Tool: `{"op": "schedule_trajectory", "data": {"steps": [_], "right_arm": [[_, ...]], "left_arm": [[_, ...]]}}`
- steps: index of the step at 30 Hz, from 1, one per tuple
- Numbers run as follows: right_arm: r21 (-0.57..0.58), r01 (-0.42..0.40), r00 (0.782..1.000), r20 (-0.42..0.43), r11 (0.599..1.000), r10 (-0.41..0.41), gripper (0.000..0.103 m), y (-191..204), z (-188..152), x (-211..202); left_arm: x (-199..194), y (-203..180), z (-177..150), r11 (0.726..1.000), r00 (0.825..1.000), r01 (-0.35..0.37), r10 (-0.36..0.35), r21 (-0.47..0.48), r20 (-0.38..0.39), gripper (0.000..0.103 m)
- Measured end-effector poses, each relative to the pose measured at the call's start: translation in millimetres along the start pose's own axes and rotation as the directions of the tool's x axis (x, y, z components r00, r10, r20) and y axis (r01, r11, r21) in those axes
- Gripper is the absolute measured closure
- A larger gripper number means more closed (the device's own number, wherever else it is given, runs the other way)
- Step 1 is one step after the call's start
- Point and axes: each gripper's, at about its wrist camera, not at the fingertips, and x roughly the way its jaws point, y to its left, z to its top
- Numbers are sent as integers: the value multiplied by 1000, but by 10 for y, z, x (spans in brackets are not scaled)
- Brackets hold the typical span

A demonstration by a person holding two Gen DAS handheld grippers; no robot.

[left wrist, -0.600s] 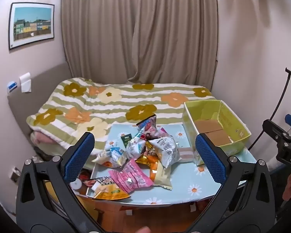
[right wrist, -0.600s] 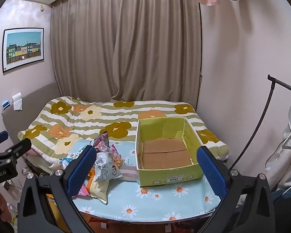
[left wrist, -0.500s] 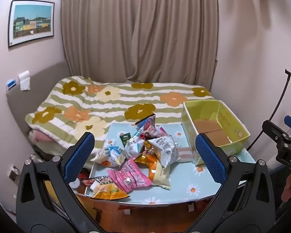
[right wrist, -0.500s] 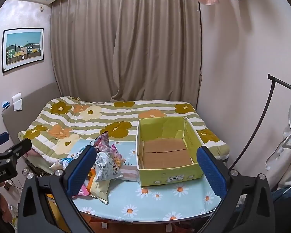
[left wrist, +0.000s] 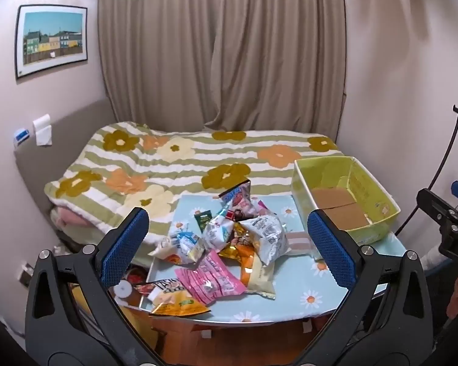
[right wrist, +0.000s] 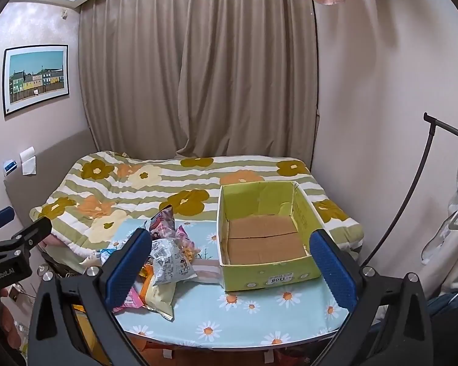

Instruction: Organize snacks

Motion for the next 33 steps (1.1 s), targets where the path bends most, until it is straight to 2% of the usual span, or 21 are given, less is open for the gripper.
{"op": "schedule_trajectory", "data": {"steps": [14, 25, 33], "right_arm": [[3, -2, 1000, -3, 1000, 2, 0, 7, -1, 4], [-12, 15, 1000, 5, 1000, -15, 0, 4, -3, 6], [-6, 15, 1000, 4, 1000, -15, 0, -32, -10, 14]], "left_arm": [[38, -10, -28, 1000, 999, 27, -27, -9, -21, 0], [1, -84, -27, 1000, 1000, -7, 7, 22, -5, 0], [1, -83, -24, 1000, 1000, -7, 7, 10, -17, 0]]}}
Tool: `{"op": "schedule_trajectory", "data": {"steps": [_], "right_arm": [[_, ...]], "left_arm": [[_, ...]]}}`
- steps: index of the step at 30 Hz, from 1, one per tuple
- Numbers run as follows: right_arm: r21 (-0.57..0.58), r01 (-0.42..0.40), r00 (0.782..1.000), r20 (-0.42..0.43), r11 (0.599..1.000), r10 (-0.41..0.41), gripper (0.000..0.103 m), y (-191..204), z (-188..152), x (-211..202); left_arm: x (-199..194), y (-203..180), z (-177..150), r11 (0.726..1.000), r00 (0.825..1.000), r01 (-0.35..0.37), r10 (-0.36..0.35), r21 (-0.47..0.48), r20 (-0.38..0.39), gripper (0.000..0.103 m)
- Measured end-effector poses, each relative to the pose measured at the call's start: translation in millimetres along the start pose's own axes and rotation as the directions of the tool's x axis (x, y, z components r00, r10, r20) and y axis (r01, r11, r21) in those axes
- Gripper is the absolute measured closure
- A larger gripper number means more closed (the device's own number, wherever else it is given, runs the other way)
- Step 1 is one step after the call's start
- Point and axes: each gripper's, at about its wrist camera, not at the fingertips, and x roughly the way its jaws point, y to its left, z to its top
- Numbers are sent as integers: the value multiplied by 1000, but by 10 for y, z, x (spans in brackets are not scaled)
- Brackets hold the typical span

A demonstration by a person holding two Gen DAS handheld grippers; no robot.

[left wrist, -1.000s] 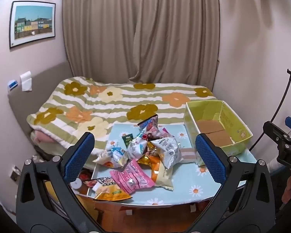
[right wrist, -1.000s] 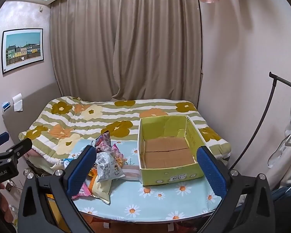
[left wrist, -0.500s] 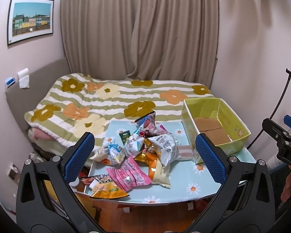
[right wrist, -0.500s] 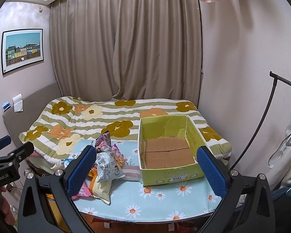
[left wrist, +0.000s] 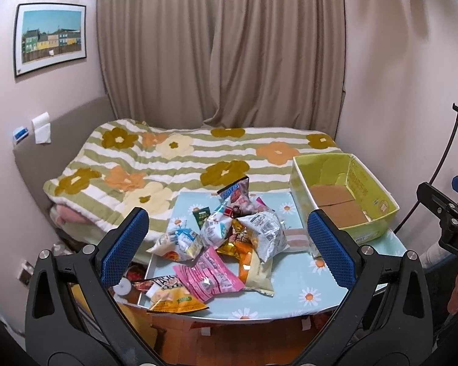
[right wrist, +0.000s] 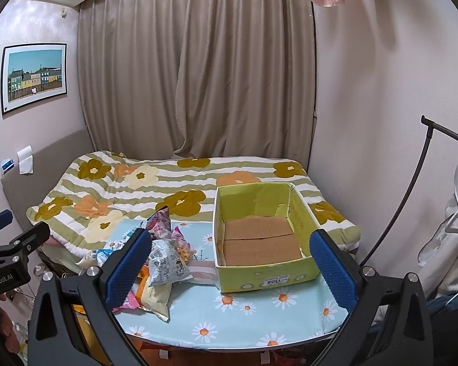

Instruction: Organize snacks

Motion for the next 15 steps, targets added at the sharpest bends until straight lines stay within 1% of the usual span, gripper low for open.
{"op": "schedule_trajectory", "data": {"steps": [15], "right_arm": [[-1, -5, 1000, -7, 1000, 5, 0, 34, 9, -39]], "left_arm": [[10, 39, -20, 1000, 1000, -2, 2, -10, -8, 0]]}}
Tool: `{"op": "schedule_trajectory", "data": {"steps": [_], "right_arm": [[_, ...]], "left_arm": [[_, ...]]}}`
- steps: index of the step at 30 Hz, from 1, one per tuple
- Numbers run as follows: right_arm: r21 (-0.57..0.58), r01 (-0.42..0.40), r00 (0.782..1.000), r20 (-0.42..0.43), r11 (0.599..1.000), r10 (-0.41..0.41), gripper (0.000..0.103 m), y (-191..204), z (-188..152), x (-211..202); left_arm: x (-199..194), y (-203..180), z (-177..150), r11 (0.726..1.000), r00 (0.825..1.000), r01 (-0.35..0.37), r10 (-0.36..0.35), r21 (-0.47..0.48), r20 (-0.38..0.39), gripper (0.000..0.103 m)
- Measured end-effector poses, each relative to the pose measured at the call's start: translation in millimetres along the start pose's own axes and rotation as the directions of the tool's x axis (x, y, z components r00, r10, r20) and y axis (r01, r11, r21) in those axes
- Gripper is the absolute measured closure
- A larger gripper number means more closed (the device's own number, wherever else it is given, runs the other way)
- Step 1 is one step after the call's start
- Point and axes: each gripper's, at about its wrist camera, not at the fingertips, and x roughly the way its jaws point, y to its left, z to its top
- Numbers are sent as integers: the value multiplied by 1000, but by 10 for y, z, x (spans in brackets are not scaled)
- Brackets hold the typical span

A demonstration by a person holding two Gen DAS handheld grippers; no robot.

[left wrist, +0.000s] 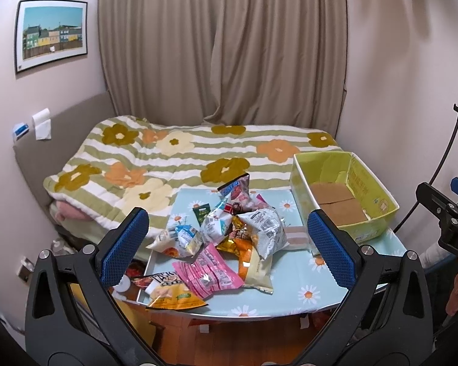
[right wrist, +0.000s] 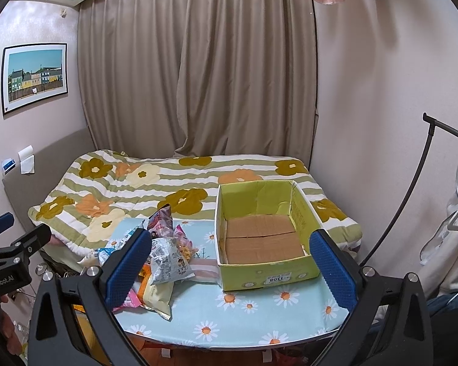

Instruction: Organize snacks

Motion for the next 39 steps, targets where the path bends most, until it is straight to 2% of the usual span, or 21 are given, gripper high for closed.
{"op": "schedule_trajectory", "data": {"steps": [29, 35, 39], "right_arm": [[-2, -3, 1000, -4, 1000, 3, 0, 9, 41, -14], [-22, -54, 998, -42, 998, 53, 0, -1, 70, 111], [-64, -136, 988, -85, 989, 131, 0, 50, 11, 330]], "left_arm": [[2, 7, -84, 1000, 1000, 1, -1, -16, -5, 0], [41, 38, -144, 999, 998, -35, 34, -39, -45, 0], [152, 121, -258, 995, 992, -76, 69, -68, -104, 0]]}}
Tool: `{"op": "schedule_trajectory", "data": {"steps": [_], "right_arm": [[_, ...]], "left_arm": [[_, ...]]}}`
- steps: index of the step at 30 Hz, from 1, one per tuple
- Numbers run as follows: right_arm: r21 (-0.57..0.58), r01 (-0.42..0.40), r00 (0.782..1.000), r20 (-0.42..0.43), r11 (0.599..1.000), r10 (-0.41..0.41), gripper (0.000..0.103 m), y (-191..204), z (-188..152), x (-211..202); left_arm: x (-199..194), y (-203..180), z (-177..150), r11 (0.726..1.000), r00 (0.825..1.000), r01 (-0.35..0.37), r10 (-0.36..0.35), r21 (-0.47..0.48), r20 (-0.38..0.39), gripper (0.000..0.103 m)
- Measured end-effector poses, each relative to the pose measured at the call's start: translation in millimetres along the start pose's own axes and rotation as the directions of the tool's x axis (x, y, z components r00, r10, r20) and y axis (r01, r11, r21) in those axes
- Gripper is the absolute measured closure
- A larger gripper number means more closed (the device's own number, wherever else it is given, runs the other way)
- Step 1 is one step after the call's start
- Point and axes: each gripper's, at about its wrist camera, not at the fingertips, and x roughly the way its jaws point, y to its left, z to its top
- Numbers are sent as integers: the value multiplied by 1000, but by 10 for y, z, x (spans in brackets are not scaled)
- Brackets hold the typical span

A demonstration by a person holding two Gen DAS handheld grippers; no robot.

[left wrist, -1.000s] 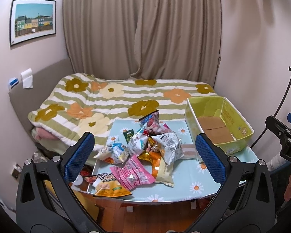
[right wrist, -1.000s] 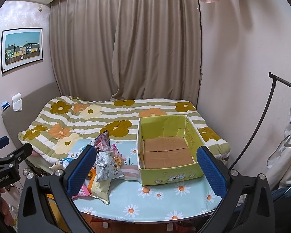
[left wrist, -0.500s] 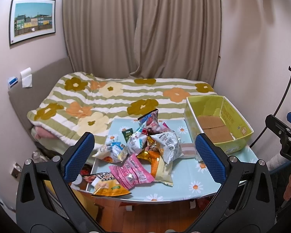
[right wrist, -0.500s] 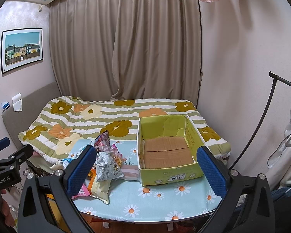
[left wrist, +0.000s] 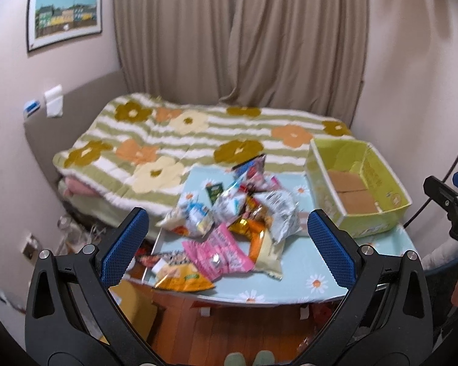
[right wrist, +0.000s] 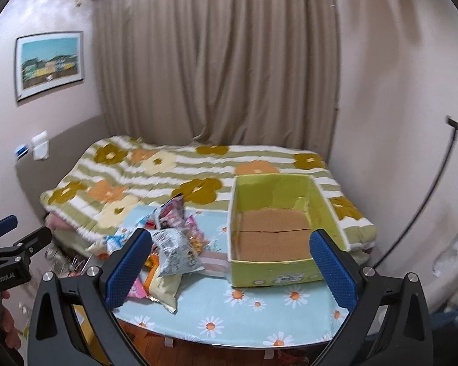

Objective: Organize snacks
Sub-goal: 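Grasp the blue-white packet with the left tool while the right tool grasps the white printed packet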

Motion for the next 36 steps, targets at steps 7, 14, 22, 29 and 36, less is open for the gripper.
{"op": "schedule_trajectory", "data": {"steps": [7, 14, 22, 29, 36], "right_arm": [[-37, -164, 981, -109, 986, 159, 0, 101, -93, 624], [-78, -262, 944, -230, 962, 238, 0, 379, -203, 1315], [-146, -249, 912, -368, 958, 181, 0, 728, -382, 2045], [-118, -228, 879, -452, 966, 152, 0, 810, -523, 2565], [-115, -234, 861, -485, 965, 151, 0, 836, -633, 2821]], "left_arm": [[379, 228, -206, 998, 993, -23, 15, -66, -119, 0], [956, 340, -81, 999, 977, 32, -40, -38, -208, 0], [2075, 354, 269, 987, 929, 158, -153, -15, -336, 0], [2945, 209, 307, 973, 863, 226, -179, 44, -472, 0], [3480, 88, 180, 955, 799, 283, -187, 83, -571, 0]]}}
